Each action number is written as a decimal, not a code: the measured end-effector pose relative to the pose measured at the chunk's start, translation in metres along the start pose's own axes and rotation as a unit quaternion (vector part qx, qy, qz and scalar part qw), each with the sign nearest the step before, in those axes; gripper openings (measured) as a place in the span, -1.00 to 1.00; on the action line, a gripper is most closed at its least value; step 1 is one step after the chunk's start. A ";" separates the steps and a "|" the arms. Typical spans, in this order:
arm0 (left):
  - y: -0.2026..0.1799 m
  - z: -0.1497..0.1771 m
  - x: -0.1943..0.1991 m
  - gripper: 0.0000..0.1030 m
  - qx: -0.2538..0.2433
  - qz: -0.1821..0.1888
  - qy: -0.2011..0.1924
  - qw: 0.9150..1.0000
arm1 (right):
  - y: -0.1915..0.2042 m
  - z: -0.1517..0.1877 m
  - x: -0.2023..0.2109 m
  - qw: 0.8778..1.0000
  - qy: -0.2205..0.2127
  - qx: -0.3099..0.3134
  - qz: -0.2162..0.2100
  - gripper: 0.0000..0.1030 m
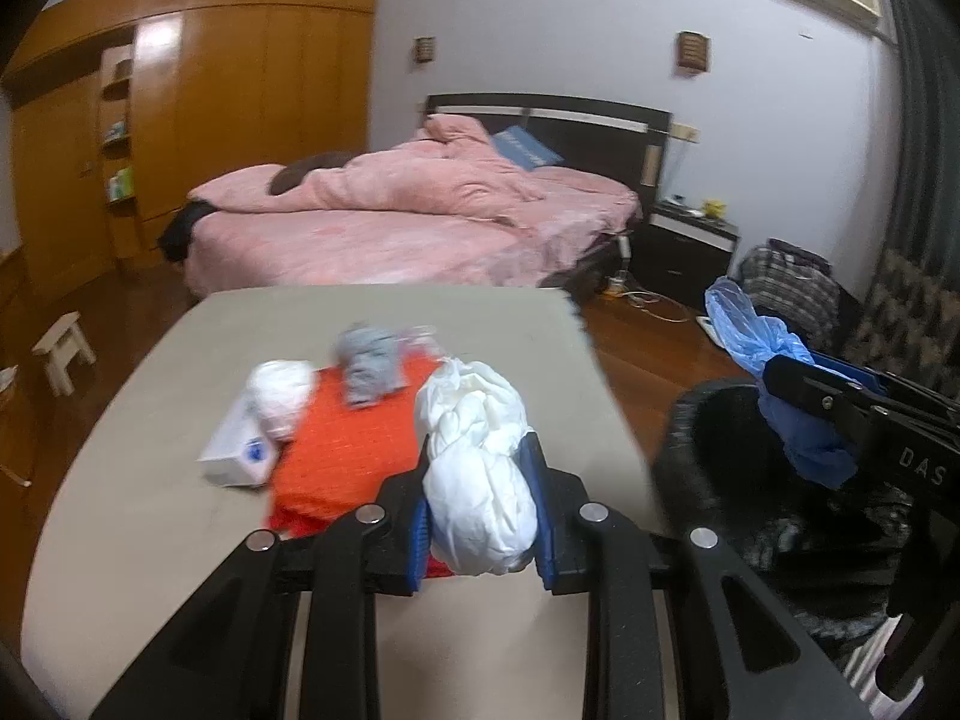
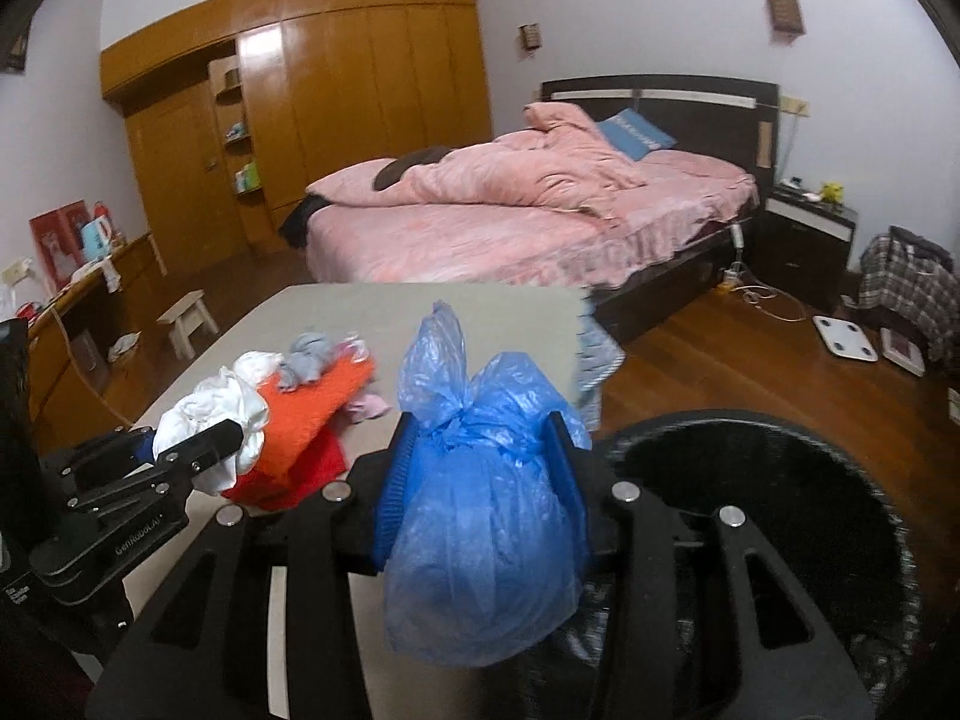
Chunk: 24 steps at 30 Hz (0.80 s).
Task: Collect trash
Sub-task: 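Carry the blue bag and white tissue over the bin and release both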
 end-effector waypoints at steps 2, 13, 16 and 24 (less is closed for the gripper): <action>-0.017 -0.003 -0.003 -0.48 -0.011 0.014 -0.001 1.000 | -0.013 0.002 0.006 1.000 -0.002 -0.009 0.009 -0.20; -0.119 -0.015 -0.021 -0.48 -0.070 0.111 0.008 0.991 | -0.101 0.030 0.039 0.993 -0.006 -0.068 0.098 -0.18; -0.144 -0.016 -0.023 -0.48 -0.087 0.131 0.004 0.988 | -0.120 0.036 0.045 0.990 -0.005 -0.082 0.118 -0.17; -0.184 -0.017 -0.029 -0.13 -0.103 0.185 0.009 0.977 | -0.146 0.048 0.057 0.983 -0.010 -0.102 0.155 0.02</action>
Point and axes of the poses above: each gripper's, at about its wrist camera, not at the fingertips, and x roughly against the way its jaws point, y to its left, z to its underside, the point moved 3 cm from there along -x, roughly the way its jaws point, and after that the axes turned 6 degrees about y, right-handed, at the moved point
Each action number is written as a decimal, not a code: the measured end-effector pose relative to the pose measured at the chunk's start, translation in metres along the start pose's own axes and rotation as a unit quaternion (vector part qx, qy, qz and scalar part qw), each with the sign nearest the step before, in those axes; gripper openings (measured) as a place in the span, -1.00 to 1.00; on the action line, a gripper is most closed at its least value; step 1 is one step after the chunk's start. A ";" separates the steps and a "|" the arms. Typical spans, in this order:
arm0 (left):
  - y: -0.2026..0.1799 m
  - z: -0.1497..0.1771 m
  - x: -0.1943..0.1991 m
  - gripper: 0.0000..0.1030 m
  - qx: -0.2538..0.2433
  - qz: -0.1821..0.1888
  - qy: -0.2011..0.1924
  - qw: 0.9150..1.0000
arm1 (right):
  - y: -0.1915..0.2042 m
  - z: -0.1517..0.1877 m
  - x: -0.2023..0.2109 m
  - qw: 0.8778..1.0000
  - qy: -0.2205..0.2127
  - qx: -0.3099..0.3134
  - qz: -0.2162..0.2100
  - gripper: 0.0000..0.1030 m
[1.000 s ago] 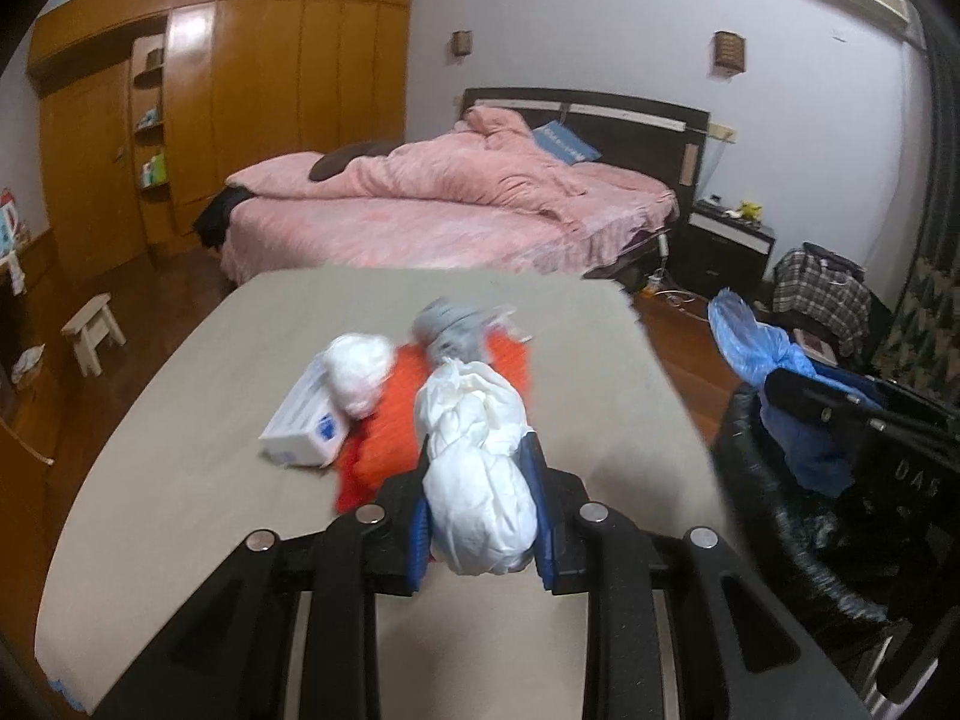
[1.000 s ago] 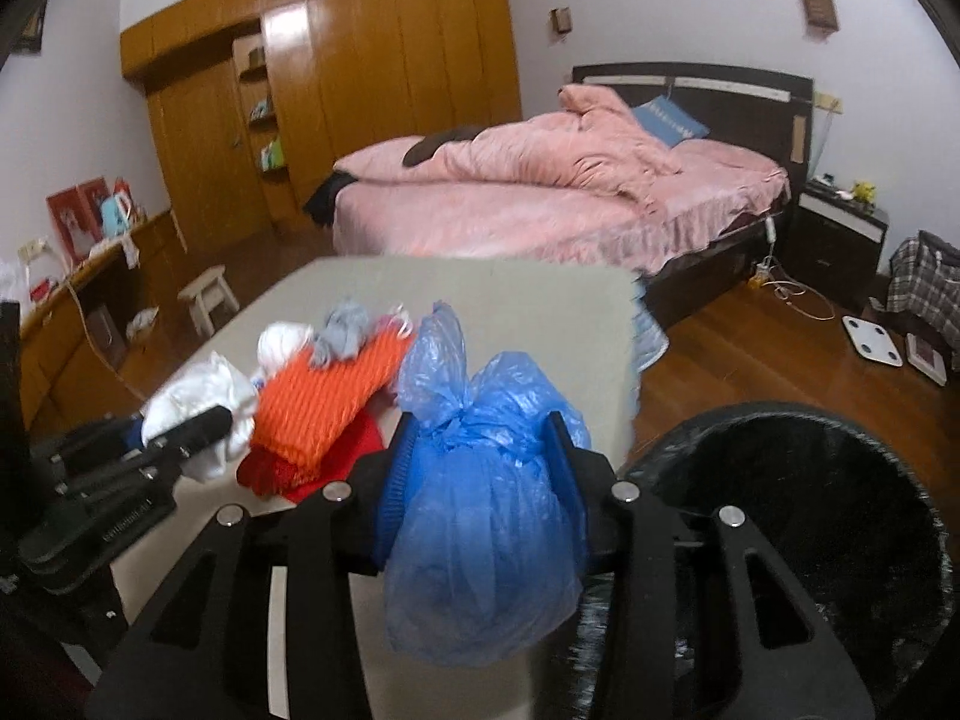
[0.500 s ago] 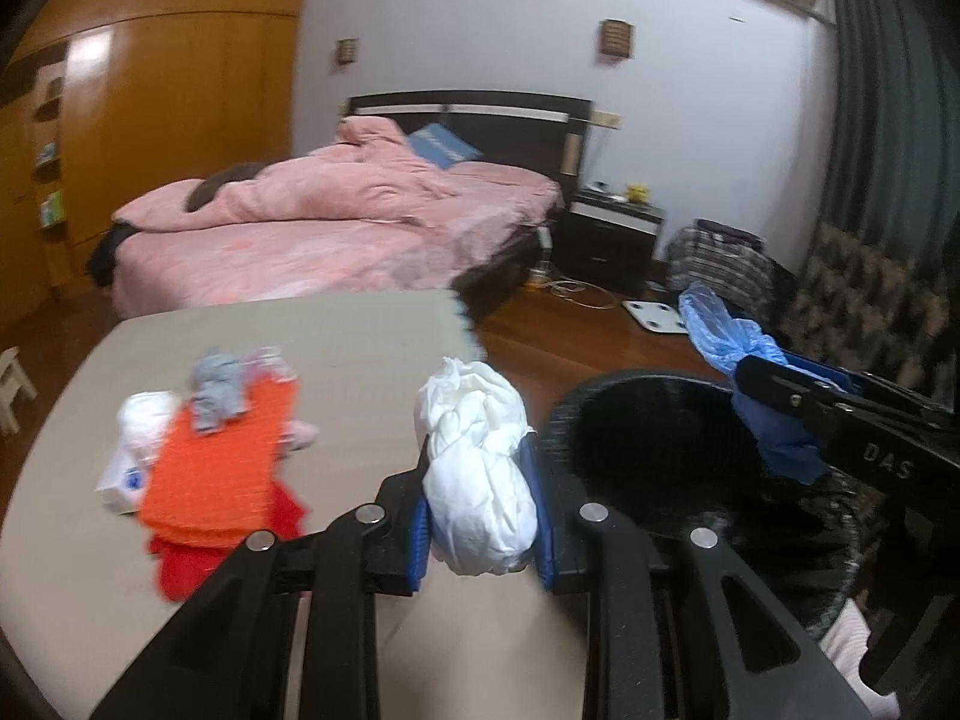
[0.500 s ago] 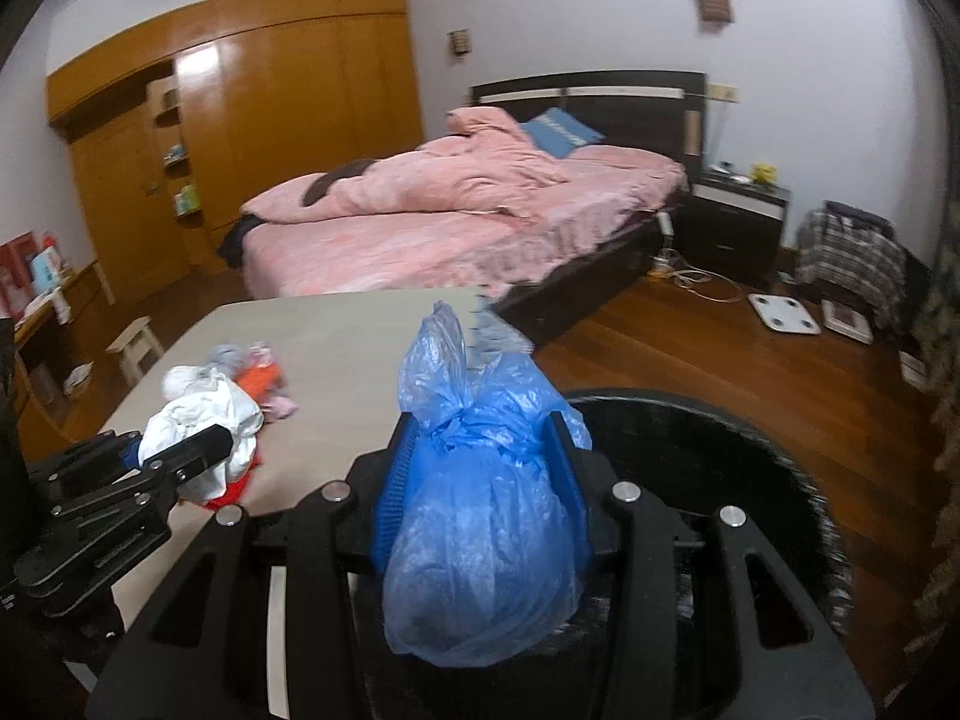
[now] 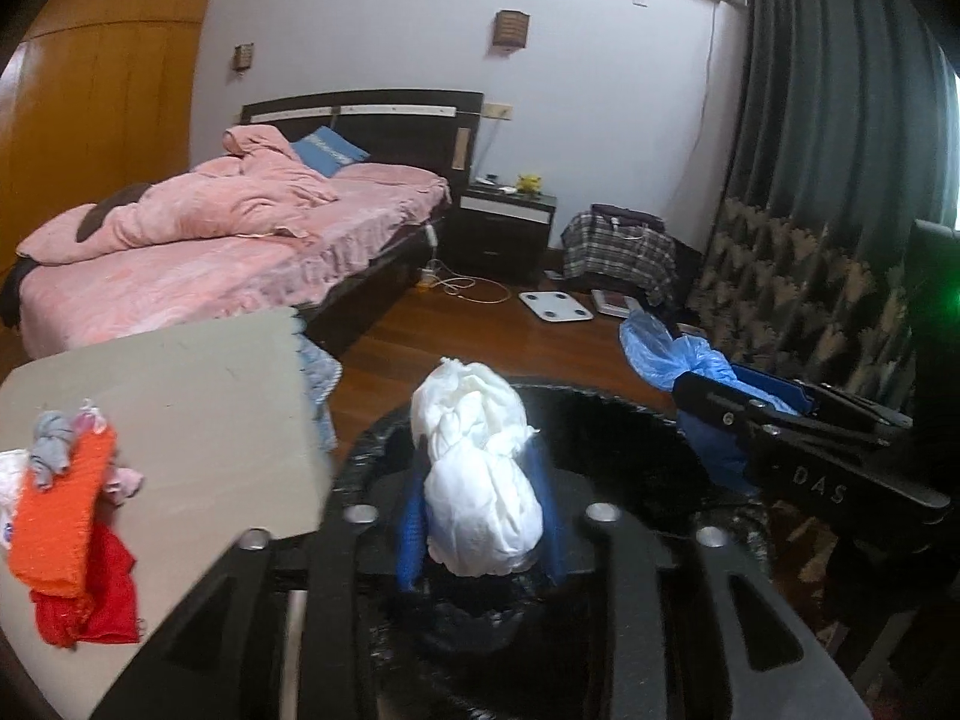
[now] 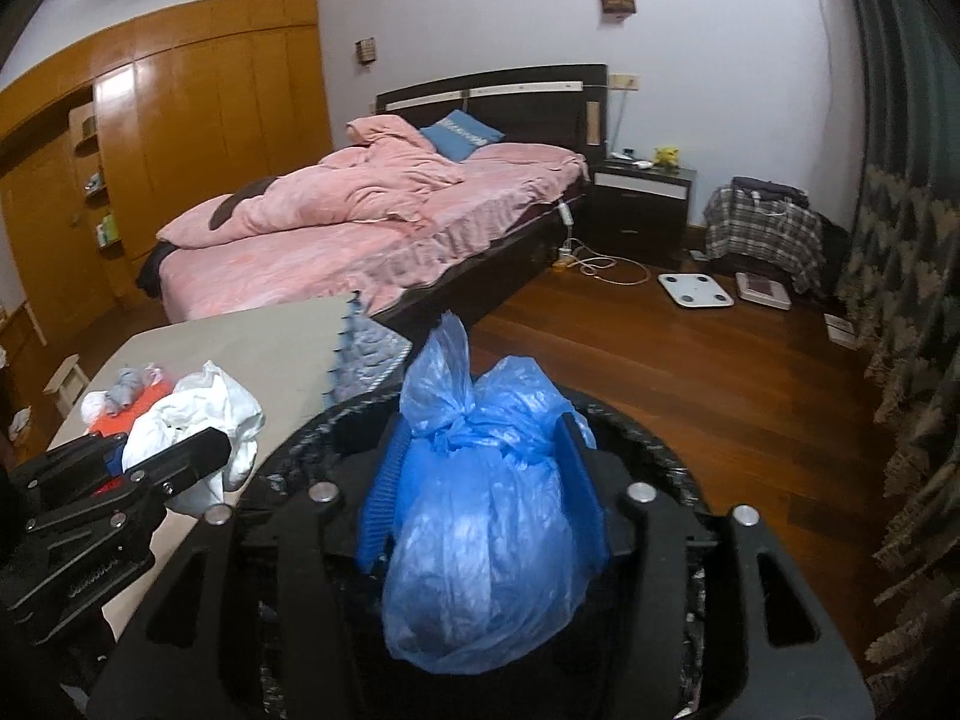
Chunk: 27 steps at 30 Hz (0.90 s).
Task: Collect trash
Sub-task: 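Carry the blue bag and white tissue over the bin and release both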
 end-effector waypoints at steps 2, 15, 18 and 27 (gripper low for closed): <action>0.003 0.002 0.000 0.17 0.002 0.006 -0.001 1.000 | -0.004 0.003 0.001 1.000 0.000 -0.002 0.006 0.21; 0.068 0.009 0.038 0.84 0.042 -0.112 -0.031 0.992 | 0.008 0.003 0.007 1.000 -0.020 -0.008 0.007 0.90; 0.089 0.012 0.052 0.86 0.052 -0.138 -0.034 0.988 | 0.022 0.001 0.003 1.000 -0.016 -0.004 -0.004 0.90; 0.154 0.031 0.094 0.87 0.088 -0.219 -0.040 0.971 | 0.092 -0.010 -0.016 0.998 -0.010 0.037 -0.057 0.90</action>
Point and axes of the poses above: each gripper's, at about its wrist camera, not at the fingertips, and x roughly against the way its jaws point, y to its left, z to its underside, the point moved 3 cm from there along -x, roughly the way its jaws point, and after that the axes turned 6 degrees about y, right-handed, at the moved point
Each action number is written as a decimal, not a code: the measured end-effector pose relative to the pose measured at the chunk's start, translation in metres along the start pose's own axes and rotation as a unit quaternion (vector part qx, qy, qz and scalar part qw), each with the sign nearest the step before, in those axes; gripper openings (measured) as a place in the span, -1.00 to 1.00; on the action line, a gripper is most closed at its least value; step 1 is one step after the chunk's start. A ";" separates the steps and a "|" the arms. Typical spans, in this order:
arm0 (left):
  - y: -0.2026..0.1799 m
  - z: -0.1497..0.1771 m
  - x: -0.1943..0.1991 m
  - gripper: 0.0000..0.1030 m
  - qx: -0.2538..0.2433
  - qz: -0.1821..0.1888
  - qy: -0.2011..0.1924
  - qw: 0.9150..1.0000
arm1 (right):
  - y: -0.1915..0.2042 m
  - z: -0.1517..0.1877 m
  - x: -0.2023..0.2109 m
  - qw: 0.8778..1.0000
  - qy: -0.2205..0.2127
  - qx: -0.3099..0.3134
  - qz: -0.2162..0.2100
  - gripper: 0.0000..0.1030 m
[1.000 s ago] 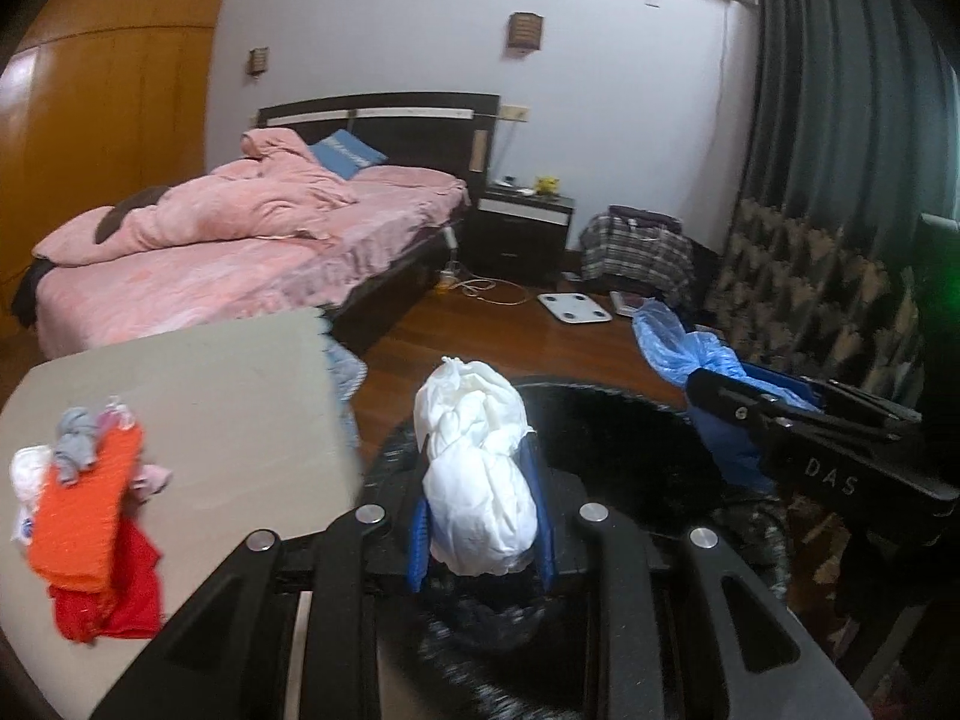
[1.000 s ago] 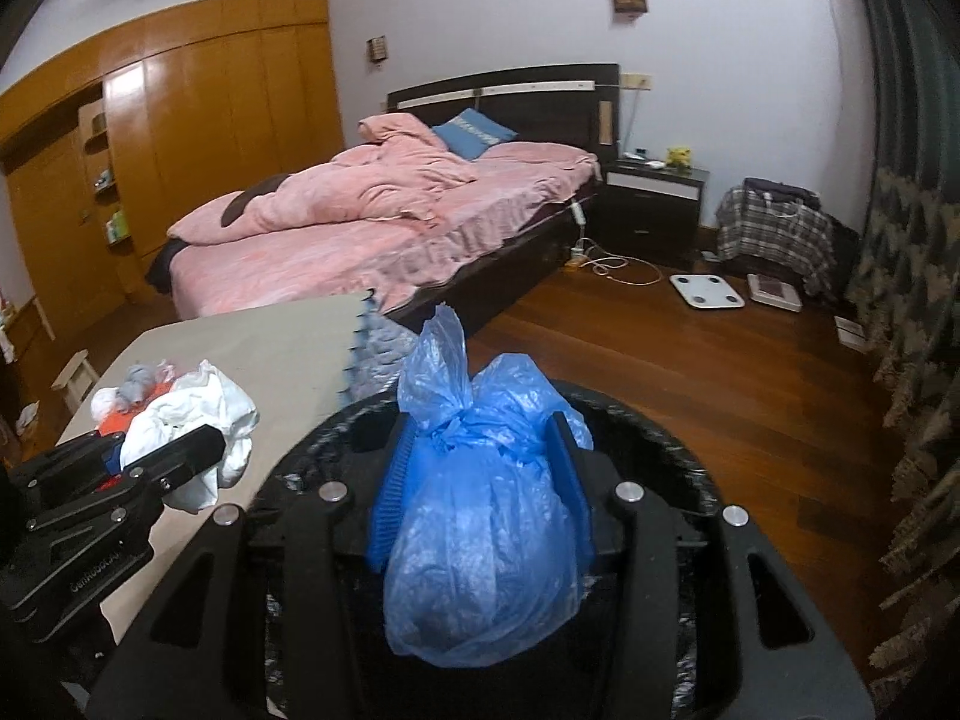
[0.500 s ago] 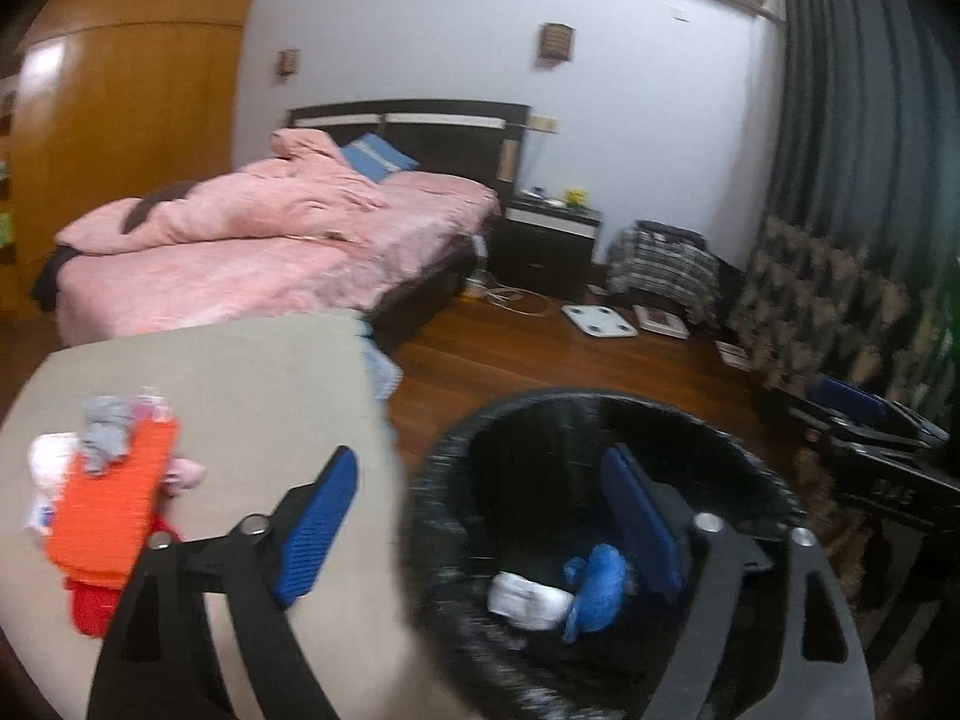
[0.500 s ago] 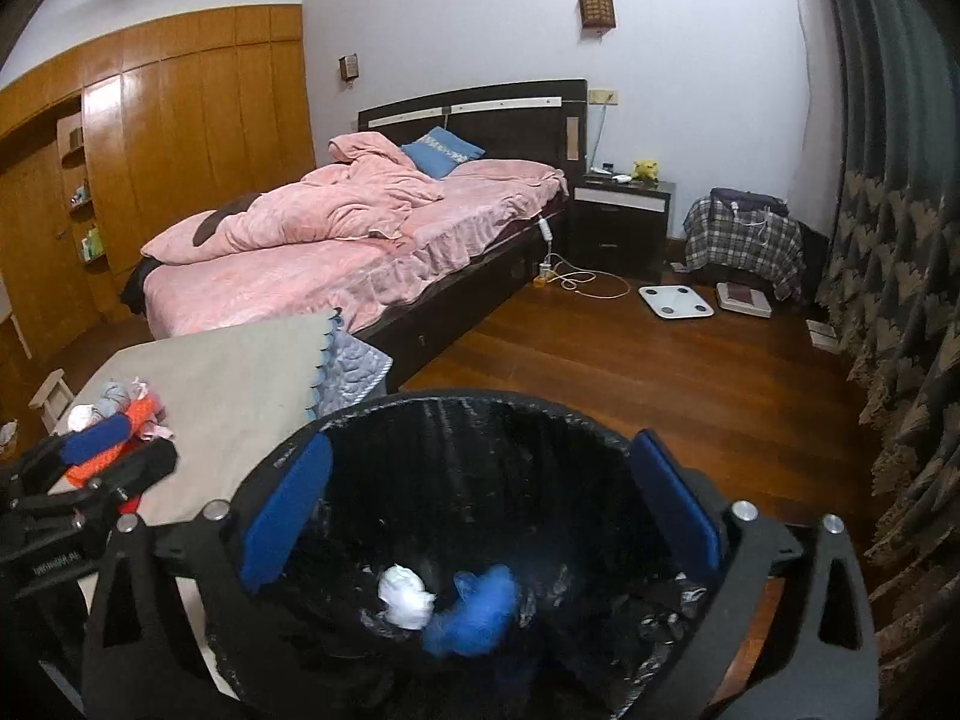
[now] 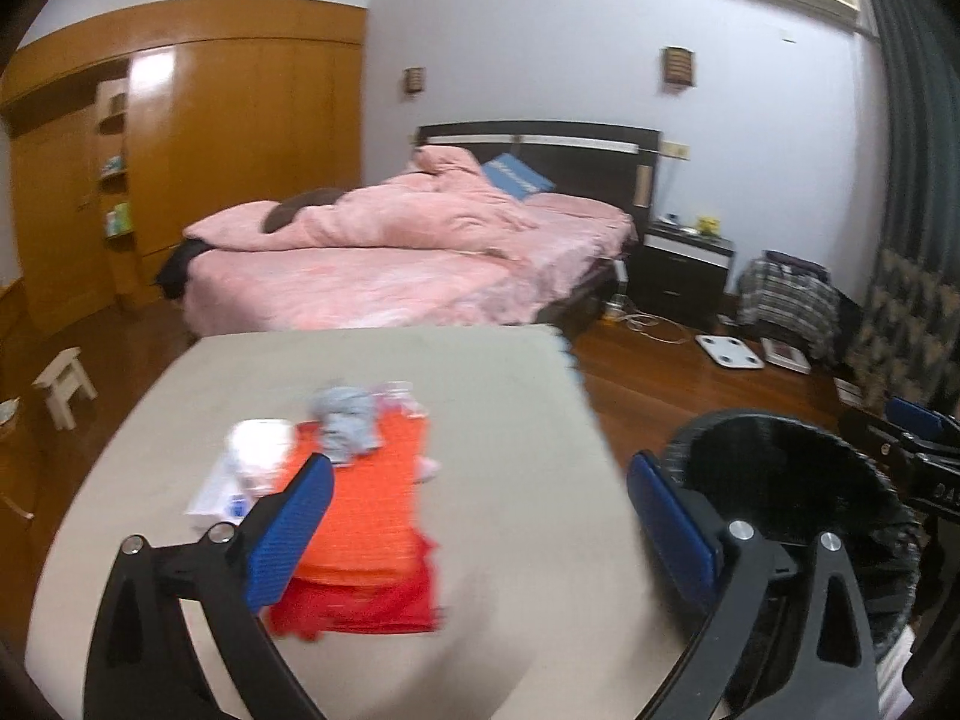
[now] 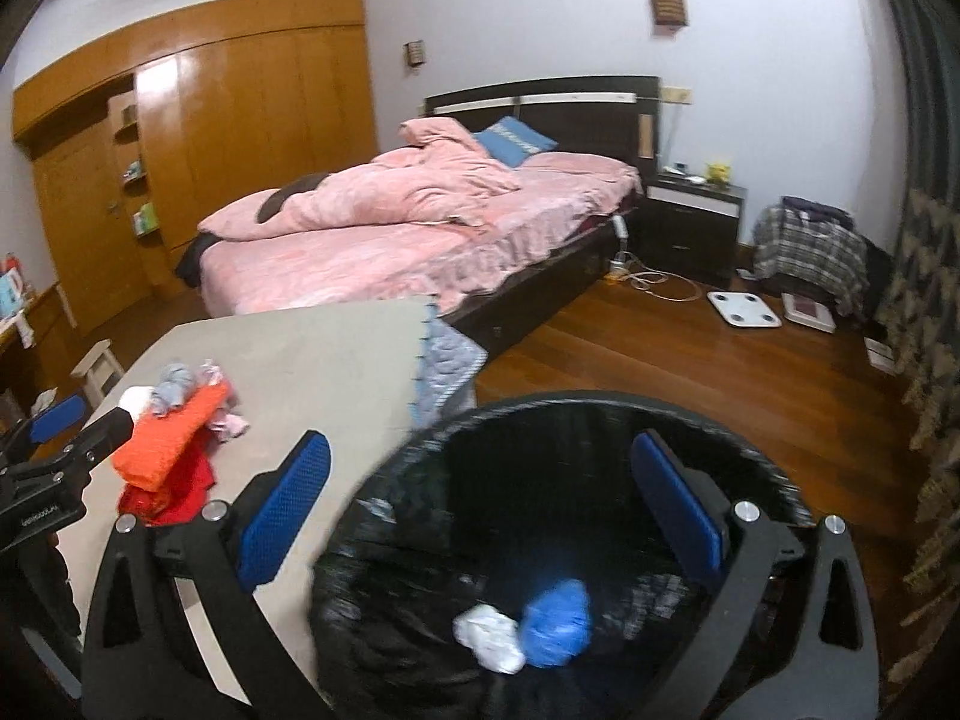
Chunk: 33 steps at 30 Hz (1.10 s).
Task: Collect trash
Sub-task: 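Carry the blue bag and white tissue over the bin and release both, then move both tools back to the pile on the table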
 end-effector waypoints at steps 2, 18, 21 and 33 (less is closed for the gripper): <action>0.016 0.001 0.001 0.87 0.006 -0.016 -0.002 1.000 | 0.016 -0.005 -0.007 1.000 0.000 0.008 -0.011 0.90; 0.147 0.004 -0.022 0.86 0.066 -0.116 -0.006 0.991 | 0.166 -0.041 -0.085 0.990 0.006 0.075 -0.120 0.89; 0.162 0.005 -0.030 0.86 0.074 -0.121 -0.004 0.990 | 0.193 -0.044 -0.105 0.987 0.014 0.084 -0.135 0.89; 0.201 0.019 -0.044 0.77 0.108 -0.126 0.010 0.986 | 0.260 -0.046 -0.149 0.978 0.029 0.120 -0.167 0.67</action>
Point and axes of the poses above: each gripper's, at about its wrist camera, not at the fingertips, and x roughly against the way its jaws point, y to its left, z to its underside, the point moved 3 cm from there along -x, roughly the way its jaws point, and after that the axes turned 6 degrees about y, right-handed, at the moved point
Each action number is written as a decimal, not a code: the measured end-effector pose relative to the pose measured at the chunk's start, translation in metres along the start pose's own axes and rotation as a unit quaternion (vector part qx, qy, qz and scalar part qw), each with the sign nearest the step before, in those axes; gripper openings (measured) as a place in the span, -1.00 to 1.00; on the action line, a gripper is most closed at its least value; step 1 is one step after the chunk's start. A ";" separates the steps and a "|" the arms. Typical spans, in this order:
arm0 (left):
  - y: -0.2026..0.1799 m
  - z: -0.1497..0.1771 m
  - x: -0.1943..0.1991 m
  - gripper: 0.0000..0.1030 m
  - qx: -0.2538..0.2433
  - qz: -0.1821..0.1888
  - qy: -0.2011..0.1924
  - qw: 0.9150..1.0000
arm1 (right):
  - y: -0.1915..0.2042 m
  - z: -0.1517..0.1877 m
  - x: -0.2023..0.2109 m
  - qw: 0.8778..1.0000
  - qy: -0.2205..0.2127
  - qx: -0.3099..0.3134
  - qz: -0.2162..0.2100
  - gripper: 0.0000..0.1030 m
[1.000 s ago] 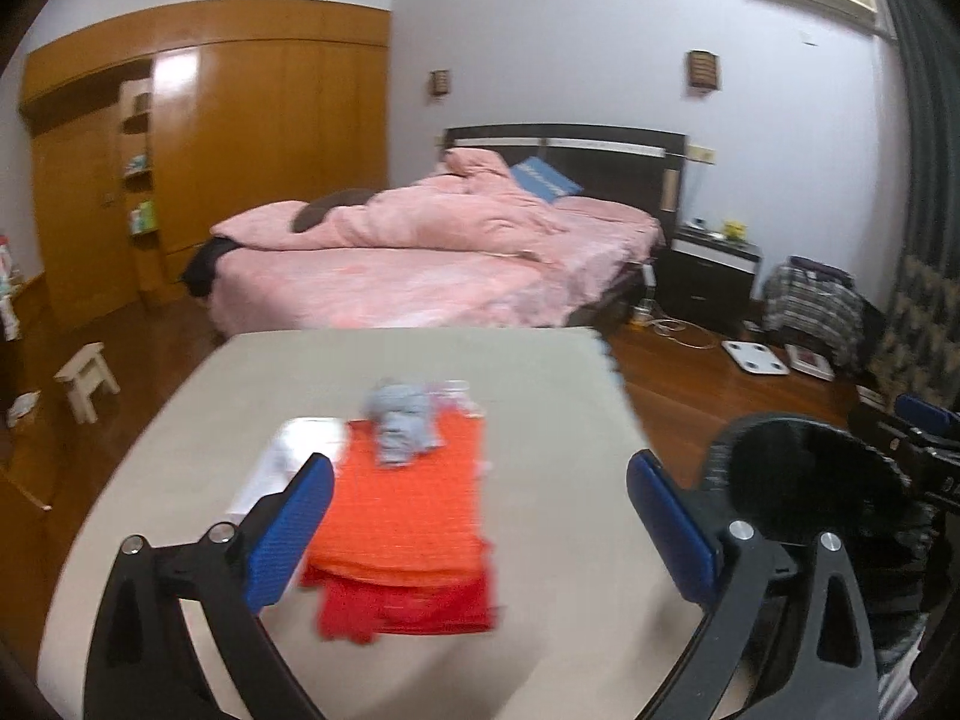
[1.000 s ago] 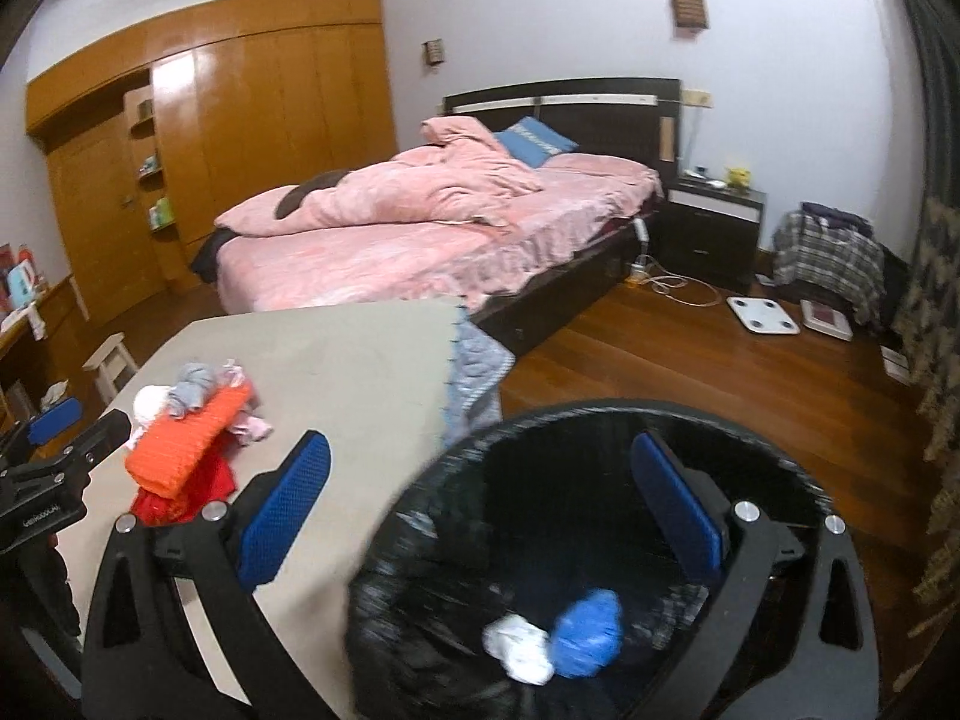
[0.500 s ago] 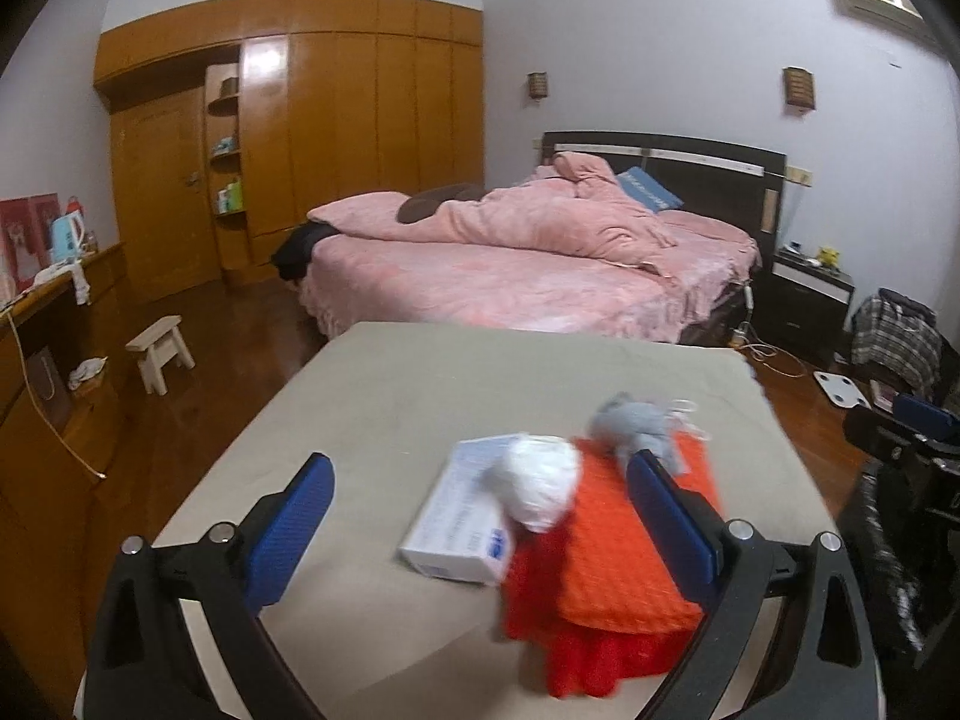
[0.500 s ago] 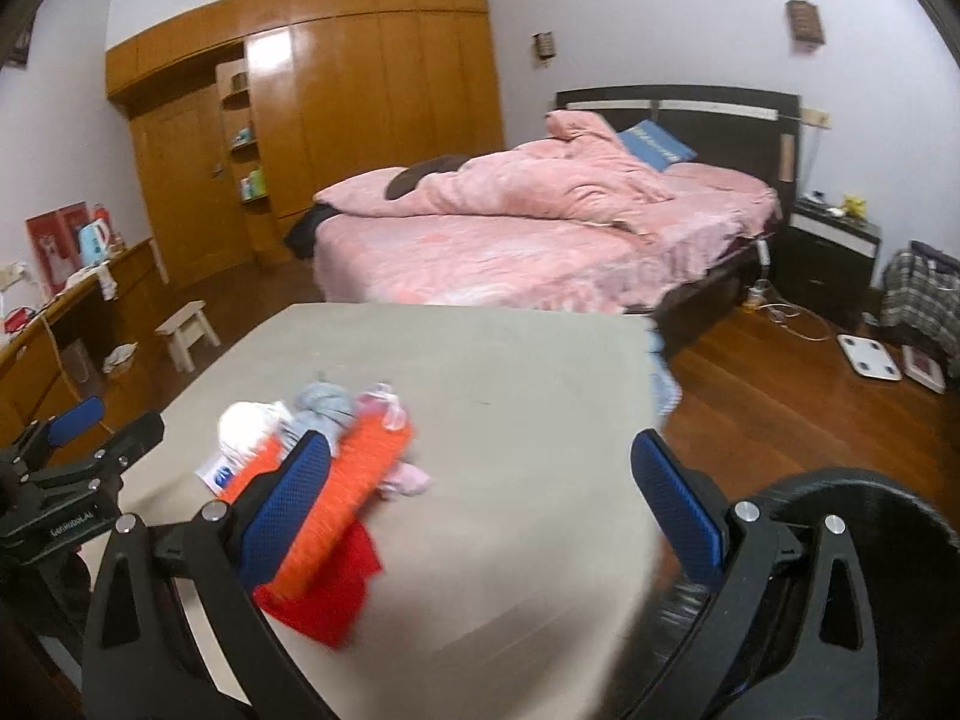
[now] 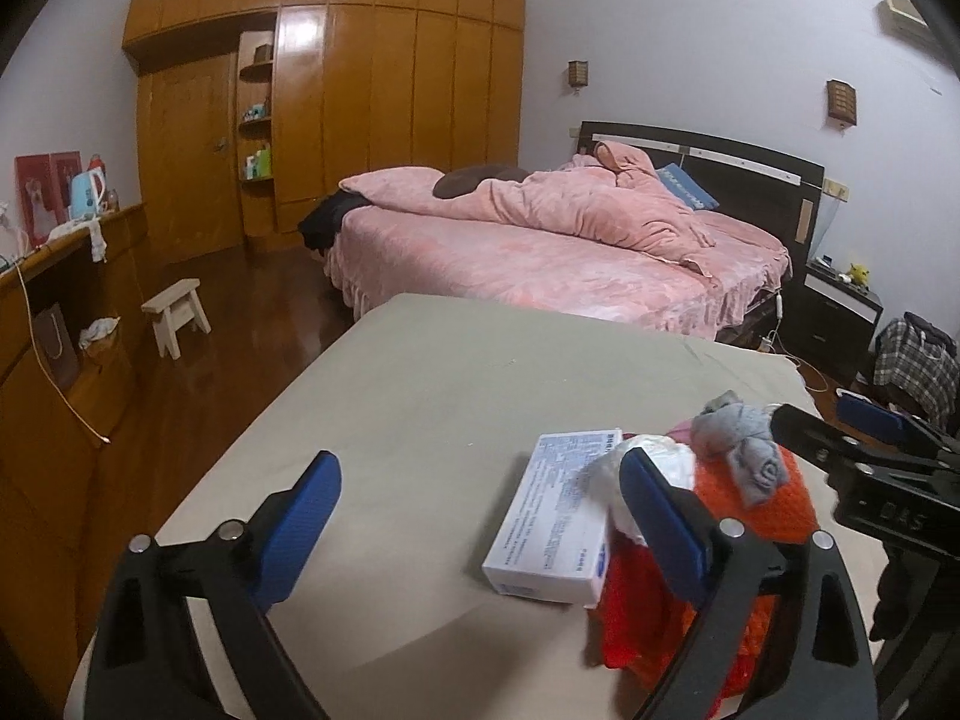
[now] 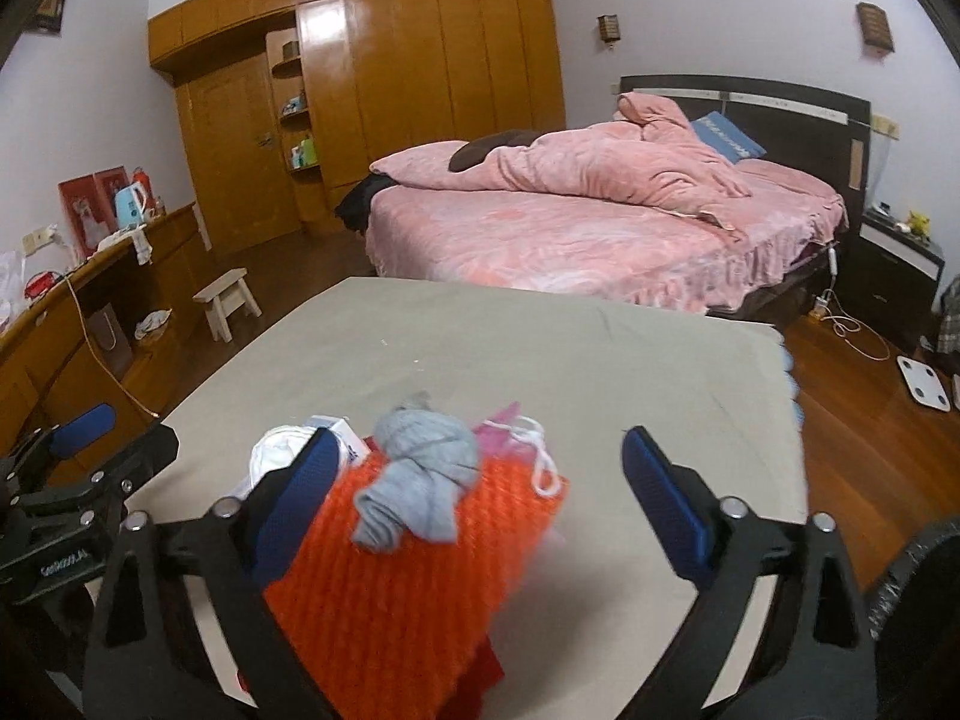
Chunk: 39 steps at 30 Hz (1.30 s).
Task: Collect trash
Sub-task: 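Move both tools back to the pile on the table, then grasp the grey sock with the right tool while the left tool grasps a white tissue ball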
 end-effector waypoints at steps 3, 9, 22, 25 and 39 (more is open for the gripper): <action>0.005 0.000 -0.001 0.76 0.006 0.000 0.001 1.000 | 0.007 0.001 -0.009 1.000 0.007 0.009 -0.007 0.53; 0.008 0.000 -0.004 0.76 0.011 0.001 0.001 1.000 | 0.015 0.005 -0.029 0.999 0.032 0.022 -0.017 0.20; -0.011 0.003 -0.007 0.66 -0.003 0.026 0.009 1.000 | 0.008 0.009 -0.012 0.999 0.026 0.012 -0.045 -0.19; -0.022 0.003 -0.010 0.58 -0.013 0.041 0.014 0.999 | 0.002 0.007 -0.002 0.999 0.019 0.003 -0.046 -0.19; -0.065 0.005 -0.042 -0.48 -0.051 0.100 0.054 0.992 | -0.009 0.012 0.015 0.999 0.014 0.003 -0.037 -0.19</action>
Point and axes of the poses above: each gripper's, at about its wrist camera, not at the fingertips, and x roughly against the way its jaws point, y to its left, z to its underside, the point moved 3 cm from there along -x, roughly the way its jaws point, and after that the axes turned 6 degrees about y, right-handed, at the moved point
